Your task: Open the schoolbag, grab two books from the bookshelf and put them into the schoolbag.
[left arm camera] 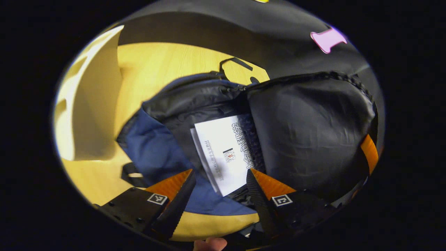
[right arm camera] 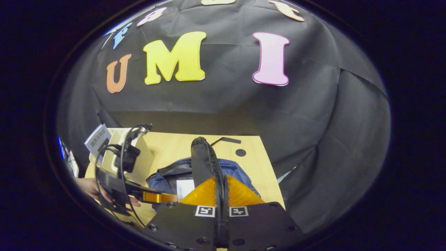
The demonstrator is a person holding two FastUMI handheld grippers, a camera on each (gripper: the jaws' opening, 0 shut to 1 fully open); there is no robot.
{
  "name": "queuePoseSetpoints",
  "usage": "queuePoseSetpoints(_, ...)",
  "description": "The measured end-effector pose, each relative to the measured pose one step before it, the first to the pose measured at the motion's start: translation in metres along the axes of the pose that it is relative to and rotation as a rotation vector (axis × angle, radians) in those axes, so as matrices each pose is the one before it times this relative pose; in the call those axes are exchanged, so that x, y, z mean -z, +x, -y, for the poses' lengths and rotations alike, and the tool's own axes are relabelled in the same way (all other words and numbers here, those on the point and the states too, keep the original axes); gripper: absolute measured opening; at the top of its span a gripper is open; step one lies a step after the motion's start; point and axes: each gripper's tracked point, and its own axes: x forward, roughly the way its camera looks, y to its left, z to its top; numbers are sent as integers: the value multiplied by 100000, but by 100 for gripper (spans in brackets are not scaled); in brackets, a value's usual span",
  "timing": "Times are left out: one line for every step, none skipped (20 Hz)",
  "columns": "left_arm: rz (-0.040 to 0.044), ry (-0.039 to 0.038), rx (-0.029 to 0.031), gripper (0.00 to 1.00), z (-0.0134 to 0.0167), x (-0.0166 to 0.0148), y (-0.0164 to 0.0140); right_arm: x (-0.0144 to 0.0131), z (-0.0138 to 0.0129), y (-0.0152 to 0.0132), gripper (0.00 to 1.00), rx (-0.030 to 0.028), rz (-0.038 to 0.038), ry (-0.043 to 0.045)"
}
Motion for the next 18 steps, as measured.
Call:
queuePoseSetpoints(2295,5079,-4063,93,-568,-576,-1473,-5,3,-61,0,-88,233,260)
queuePoseSetpoints(2711,5321,-4325,93,-750,-490,-1612,86,-98,-112,0,-96,293,201)
queuePoseSetpoints(1797,5480,-3834,93,-846,-301,-1650,62,-128,-111,0,-22,314,129)
queuePoseSetpoints(1779,4598,-3417,93,-663,-249,-1369,-27,-133,-21,0,-132,354,41)
queuePoseSetpoints(779,3304,-2694,93,-725,-20,-1329,101,-121,33,0,-49,316,-91)
queuePoseSetpoints(434,1916,-2439,93,-753,370,-1164,91,-170,-106,0,-239,180,30)
queuePoseSetpoints(-230,1263,-2220,93,-825,418,-1102,28,-197,-108,0,-274,400,-107)
queuePoseSetpoints(450,974,-3113,93,-1208,344,-1061,23,-118,-34,0,-96,356,-559)
queuePoseSetpoints(676,551,-3412,92,-1353,159,-993,141,-243,-25,0,10,338,-887)
queuePoseSetpoints(496,-1126,-1320,93,-984,135,-932,-24,-180,-27,2,-208,248,-684)
queuePoseSetpoints(402,-4251,-697,92,-751,99,-1075,49,-232,-44,0,-137,211,-525)
queuePoseSetpoints(185,-5031,922,92,-731,98,-1042,93,-172,-67,0,-356,99,-280)
queuePoseSetpoints(688,-4968,257,92,-867,-203,-1209,122,-182,27,0,-358,-72,-85)
queuePoseSetpoints(1467,-4057,-1245,92,-1319,-901,-1421,35,-185,-71,0,-258,93,-31)
queuePoseSetpoints(2449,-2733,-1794,92,-1645,-1135,-1351,142,-93,-78,0,-97,-35,-250)
queuePoseSetpoints(2371,-1984,-1056,92,-1709,-1094,-1163,5,51,-10,0,70,93,-60)
queuePoseSetpoints(1058,-1819,-1091,92,-1656,-1022,-1203,83,-99,-28,0,-136,-17,141)
queuePoseSetpoints(519,-1219,-2318,92,-1717,-880,-873,6,142,-113,0,-4,-1,-3)
